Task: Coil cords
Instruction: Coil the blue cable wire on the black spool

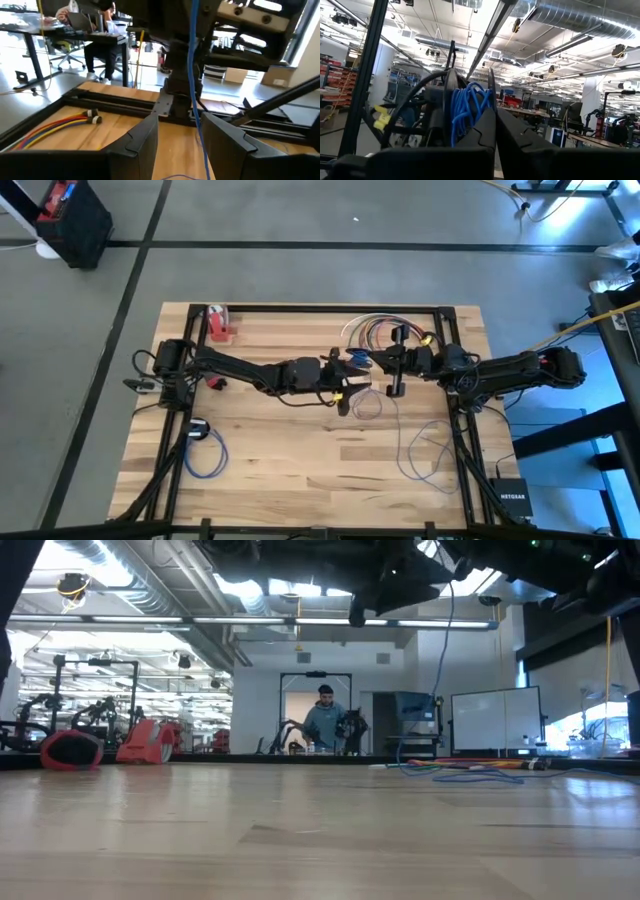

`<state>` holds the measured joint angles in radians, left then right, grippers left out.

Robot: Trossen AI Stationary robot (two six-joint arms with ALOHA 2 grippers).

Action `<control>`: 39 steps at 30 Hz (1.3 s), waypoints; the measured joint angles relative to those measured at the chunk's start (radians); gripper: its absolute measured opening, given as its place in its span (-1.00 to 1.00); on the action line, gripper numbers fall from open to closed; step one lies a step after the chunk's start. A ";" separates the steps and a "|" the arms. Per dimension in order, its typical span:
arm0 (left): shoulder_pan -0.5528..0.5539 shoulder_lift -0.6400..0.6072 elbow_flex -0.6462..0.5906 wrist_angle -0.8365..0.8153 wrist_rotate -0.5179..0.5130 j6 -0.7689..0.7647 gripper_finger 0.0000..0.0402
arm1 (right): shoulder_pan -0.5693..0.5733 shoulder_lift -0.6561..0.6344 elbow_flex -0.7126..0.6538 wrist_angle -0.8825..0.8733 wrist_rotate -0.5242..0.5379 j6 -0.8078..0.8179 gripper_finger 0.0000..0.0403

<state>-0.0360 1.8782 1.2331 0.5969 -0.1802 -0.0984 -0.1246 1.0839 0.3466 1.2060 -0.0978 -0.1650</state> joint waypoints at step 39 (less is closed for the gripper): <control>0.011 0.020 0.012 -0.076 0.004 0.103 -0.94 | 0.000 -0.002 -0.001 -0.013 -0.001 -0.002 -0.96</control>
<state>-0.0252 1.8986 1.2449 0.5206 -0.1757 0.0042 -0.1242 1.0821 0.3454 1.1929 -0.0986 -0.1667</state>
